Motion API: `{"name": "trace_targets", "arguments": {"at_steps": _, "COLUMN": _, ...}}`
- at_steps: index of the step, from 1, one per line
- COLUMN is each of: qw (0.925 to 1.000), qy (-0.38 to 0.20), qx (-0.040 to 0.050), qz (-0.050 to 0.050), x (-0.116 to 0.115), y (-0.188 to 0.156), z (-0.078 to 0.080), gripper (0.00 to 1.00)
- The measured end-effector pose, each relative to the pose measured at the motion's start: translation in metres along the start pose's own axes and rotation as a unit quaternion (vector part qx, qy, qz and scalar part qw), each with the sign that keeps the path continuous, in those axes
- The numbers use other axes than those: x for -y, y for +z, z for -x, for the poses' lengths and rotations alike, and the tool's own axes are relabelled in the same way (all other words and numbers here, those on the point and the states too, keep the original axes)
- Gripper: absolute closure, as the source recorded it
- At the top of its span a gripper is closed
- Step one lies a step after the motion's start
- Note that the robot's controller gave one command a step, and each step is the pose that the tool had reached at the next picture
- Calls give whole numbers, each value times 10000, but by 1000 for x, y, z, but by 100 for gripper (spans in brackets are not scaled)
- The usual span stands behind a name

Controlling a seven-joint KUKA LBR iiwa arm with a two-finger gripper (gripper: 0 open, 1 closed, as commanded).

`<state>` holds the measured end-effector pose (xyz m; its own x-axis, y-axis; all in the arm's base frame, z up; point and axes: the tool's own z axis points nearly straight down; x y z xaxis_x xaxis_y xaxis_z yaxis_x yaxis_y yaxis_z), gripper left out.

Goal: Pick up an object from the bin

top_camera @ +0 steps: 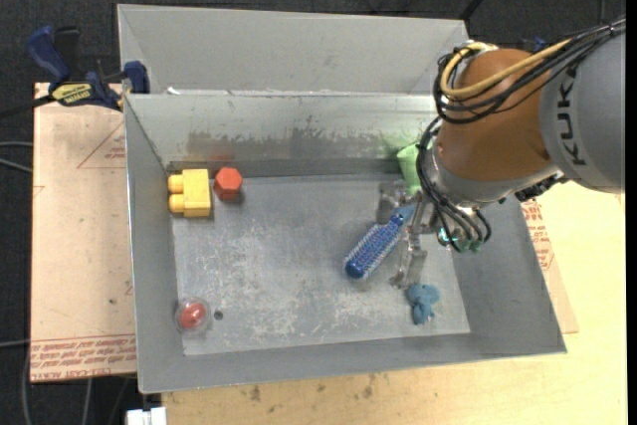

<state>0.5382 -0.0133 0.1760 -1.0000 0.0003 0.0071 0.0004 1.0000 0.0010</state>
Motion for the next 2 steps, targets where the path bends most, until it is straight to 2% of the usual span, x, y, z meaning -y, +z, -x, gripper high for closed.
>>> {"name": "trace_targets", "arguments": {"at_steps": 1, "qw": 9994, "qy": -344, "qx": 19, "qz": -2, "x": 8, "y": 110, "z": 52, "gripper": 0}}
{"name": "trace_targets", "arguments": {"at_steps": 2, "qw": 9999, "qy": -72, "qx": 73, "qz": 2, "x": 5, "y": 106, "z": -50, "gripper": 0}}
